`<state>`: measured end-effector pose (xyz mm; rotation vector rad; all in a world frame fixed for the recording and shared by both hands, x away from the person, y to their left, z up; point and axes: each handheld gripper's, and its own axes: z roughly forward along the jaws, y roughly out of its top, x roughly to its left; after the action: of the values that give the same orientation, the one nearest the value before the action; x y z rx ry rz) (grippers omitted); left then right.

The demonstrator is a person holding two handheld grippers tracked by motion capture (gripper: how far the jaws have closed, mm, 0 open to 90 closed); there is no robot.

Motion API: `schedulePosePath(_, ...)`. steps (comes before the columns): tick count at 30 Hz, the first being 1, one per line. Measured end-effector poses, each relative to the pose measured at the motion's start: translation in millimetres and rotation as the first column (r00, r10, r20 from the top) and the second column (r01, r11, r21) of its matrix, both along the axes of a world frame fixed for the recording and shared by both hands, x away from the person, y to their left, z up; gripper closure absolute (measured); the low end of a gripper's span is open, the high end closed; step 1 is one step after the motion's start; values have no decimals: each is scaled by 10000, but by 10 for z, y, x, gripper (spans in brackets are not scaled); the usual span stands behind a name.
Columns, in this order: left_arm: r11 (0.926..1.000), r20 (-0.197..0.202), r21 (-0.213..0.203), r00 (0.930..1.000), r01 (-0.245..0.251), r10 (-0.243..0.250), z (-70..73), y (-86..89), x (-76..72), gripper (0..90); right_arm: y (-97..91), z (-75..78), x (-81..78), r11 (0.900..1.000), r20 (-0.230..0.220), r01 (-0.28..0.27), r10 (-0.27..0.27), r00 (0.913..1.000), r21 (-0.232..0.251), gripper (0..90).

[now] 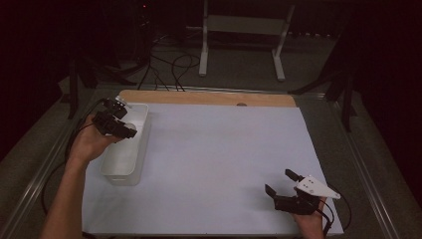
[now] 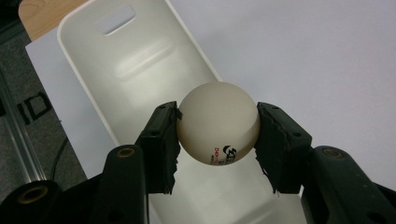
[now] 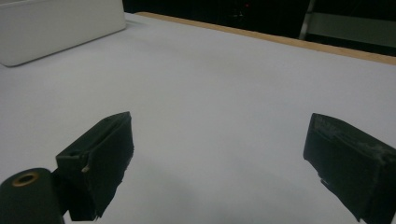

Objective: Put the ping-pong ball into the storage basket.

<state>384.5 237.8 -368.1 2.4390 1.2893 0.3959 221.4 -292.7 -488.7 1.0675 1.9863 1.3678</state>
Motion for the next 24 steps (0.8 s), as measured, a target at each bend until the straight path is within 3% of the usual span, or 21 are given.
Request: schedulePosePath(24, 9999, -83, -48, 9999, -92, 92, -96, 65, -20, 514, -9, 5, -5, 10000, 57, 9, -9, 10000, 12, 80)
